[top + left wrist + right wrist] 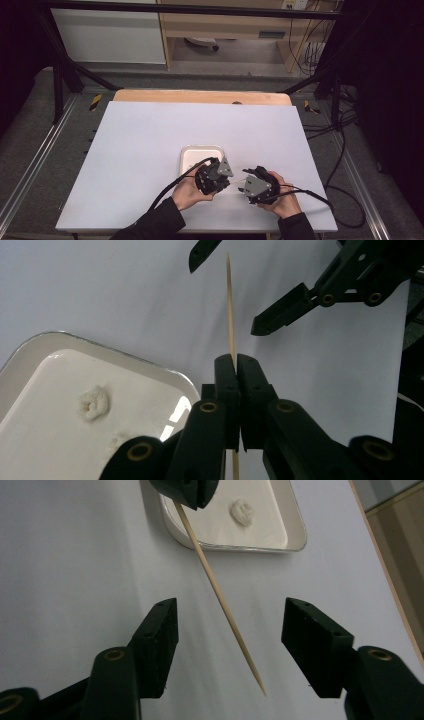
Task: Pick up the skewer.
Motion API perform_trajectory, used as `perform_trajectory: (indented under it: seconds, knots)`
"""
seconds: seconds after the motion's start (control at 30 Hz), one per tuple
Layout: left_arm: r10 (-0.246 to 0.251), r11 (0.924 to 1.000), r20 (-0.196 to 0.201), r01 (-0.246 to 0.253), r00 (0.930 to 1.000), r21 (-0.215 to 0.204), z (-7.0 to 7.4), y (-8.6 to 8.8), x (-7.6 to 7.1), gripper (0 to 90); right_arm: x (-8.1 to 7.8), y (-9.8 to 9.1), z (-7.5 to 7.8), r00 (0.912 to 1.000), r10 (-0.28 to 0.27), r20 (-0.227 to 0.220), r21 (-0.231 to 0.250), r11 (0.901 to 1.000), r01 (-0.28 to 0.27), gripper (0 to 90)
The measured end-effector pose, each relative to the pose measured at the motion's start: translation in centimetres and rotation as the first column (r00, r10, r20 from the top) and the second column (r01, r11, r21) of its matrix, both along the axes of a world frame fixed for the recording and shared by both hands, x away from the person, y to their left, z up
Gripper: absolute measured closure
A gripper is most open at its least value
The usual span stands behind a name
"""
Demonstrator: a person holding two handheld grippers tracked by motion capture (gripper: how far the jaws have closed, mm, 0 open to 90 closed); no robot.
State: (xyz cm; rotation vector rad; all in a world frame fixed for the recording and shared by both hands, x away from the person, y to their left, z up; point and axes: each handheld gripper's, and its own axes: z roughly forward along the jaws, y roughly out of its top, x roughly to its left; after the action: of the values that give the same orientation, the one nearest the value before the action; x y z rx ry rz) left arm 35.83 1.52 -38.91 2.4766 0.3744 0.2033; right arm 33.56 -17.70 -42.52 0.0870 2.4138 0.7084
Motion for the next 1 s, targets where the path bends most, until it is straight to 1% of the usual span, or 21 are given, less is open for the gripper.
perform_trajectory:
  seconds: [0.07, 0.1, 0.13, 0.17, 0.2, 0.23, 0.3, 0.4, 0.47, 0.5, 0.53, 0.57, 0.67, 0.7, 0.77, 0.83, 0.87, 0.9, 0.93, 0.97, 1.0]
  knots:
    - [-0.006, 1.0, -0.001, 0.006, 1.0, 0.005, -0.03, -0.21, -0.07, 88.2, 0.05, 0.02, -0.12, 0.9996, 0.021, 0.02, -0.022, 0.9995, -0.021, 45.9]
    - [-0.007, 1.0, -0.005, 0.007, 1.0, 0.003, -0.06, -0.3, -0.1, 88.2, 0.0, 0.04, -0.15, 0.9995, 0.031, 0.011, -0.024, 0.9992, -0.031, 48.6]
    - [-0.009, 1.0, -0.004, 0.009, 1.0, 0.003, -0.09, -0.37, -0.13, 88.2, 0.03, 0.04, -0.19, 0.9989, 0.041, 0.022, -0.036, 0.9986, -0.04, 51.3]
    - [-0.009, 1.0, -0.004, 0.009, 1.0, 0.002, -0.13, -0.44, -0.16, 88.2, -0.03, 0.06, -0.2, 0.9983, 0.056, 0.013, -0.037, 0.9978, -0.056, 53.1]
    - [-0.014, 0.9999, -0.005, 0.014, 0.9999, 0.004, -0.15, -0.49, -0.15, 88.2, -0.07, 0.07, -0.25, 0.9978, 0.063, 0.02, -0.044, 0.9971, -0.062, 55.3]
    - [-0.017, 0.9998, -0.006, 0.017, 0.9998, 0.007, -0.18, -0.52, -0.15, 88.2, -0.08, 0.06, -0.25, 0.9969, 0.077, 0.02, -0.052, 0.9958, -0.076, 58.0]
    - [-0.021, 0.9997, -0.007, 0.021, 0.9998, 0.01, -0.22, -0.58, -0.16, 88.2, -0.04, 0.08, -0.3, 0.9941, 0.102, 0.036, -0.075, 0.9922, -0.1, 61.1]
    - [-0.025, 0.9996, -0.01, 0.025, 0.9996, 0.014, -0.27, -0.63, -0.16, 88.2, -0.11, 0.12, -0.45, 0.9909, 0.123, 0.054, -0.102, 0.9879, -0.117, 66.4]
    - [-0.028, 0.9995, -0.009, 0.028, 0.9996, 0.016, -0.3, -0.66, -0.16, 88.2, -0.11, 0.11, -0.49, 0.9878, 0.147, 0.053, -0.113, 0.9837, -0.14, 69.8]
    - [-0.029, 0.9994, -0.01, 0.029, 0.9995, 0.016, -0.3, -0.66, -0.17, 88.2, -0.14, 0.11, -0.55, 0.9853, 0.161, 0.058, -0.125, 0.9803, -0.153, 73.4]
    - [-0.03, 0.9994, -0.011, 0.03, 0.9995, 0.015, -0.31, -0.67, -0.19, 88.2, -0.14, 0.11, -0.55, 0.9853, 0.161, 0.058, -0.125, 0.9803, -0.153, 73.4]
    - [-0.031, 0.9993, -0.012, 0.032, 0.9994, 0.017, -0.3, -0.68, -0.22, 88.3, -0.04, 0.09, -0.54, 0.9816, 0.176, 0.073, -0.141, 0.9762, -0.165, 75.0]
    - [-0.034, 0.9993, -0.012, 0.034, 0.9994, 0.016, -0.32, -0.69, -0.29, 88.2, -0.23, 0.03, -0.5, 0.98, 0.19, 0.058, -0.149, 0.9724, -0.18, 79.4]
    - [-0.035, 0.9992, -0.012, 0.035, 0.9993, 0.018, -0.31, -0.68, -0.29, 88.2, -0.23, 0.01, -0.51, 0.9792, 0.194, 0.06, -0.151, 0.9714, -0.183, 80.6]
    - [-0.037, 0.9992, -0.012, 0.038, 0.9992, 0.015, -0.3, -0.65, -0.29, 88.2, -0.16, -0.03, -0.44, 0.9748, 0.212, 0.071, -0.165, 0.9663, -0.198, 82.6]
    - [-0.04, 0.9991, -0.012, 0.04, 0.9991, 0.016, -0.31, -0.65, -0.29, 88.2, -0.2, -0.06, -0.44, 0.9743, 0.214, 0.069, -0.172, 0.9646, -0.2, 84.7]
    - [-0.044, 0.9988, -0.011, 0.044, 0.999, 0.02, -0.31, -0.64, -0.27, 88.2, -0.18, -0.08, -0.44, 0.9731, 0.218, 0.074, -0.18, 0.9627, -0.202, 85.7]
    - [-0.044, 0.9988, -0.01, 0.044, 0.999, 0.022, -0.32, -0.65, -0.27, 88.2, -0.24, -0.09, -0.47, 0.9719, 0.225, 0.068, -0.178, 0.9613, -0.21, 86.5]
    - [-0.044, 0.9988, -0.013, 0.045, 0.9989, 0.021, -0.34, -0.65, -0.25, 88.2, -0.25, -0.1, -0.46, 0.9691, 0.237, 0.07, -0.181, 0.9583, -0.221, 87.1]
    - [-0.045, 0.9987, -0.013, 0.045, 0.9989, 0.023, -0.33, -0.64, -0.24, 88.2, -0.31, -0.1, -0.5, 0.9686, 0.238, 0.071, -0.185, 0.9574, -0.222, 87.6]
    - [-0.043, 0.9988, -0.013, 0.044, 0.999, 0.022, -0.33, -0.64, -0.24, 88.3, -0.32, -0.1, -0.49, 0.9666, 0.246, 0.071, -0.191, 0.9544, -0.229, 88.0]
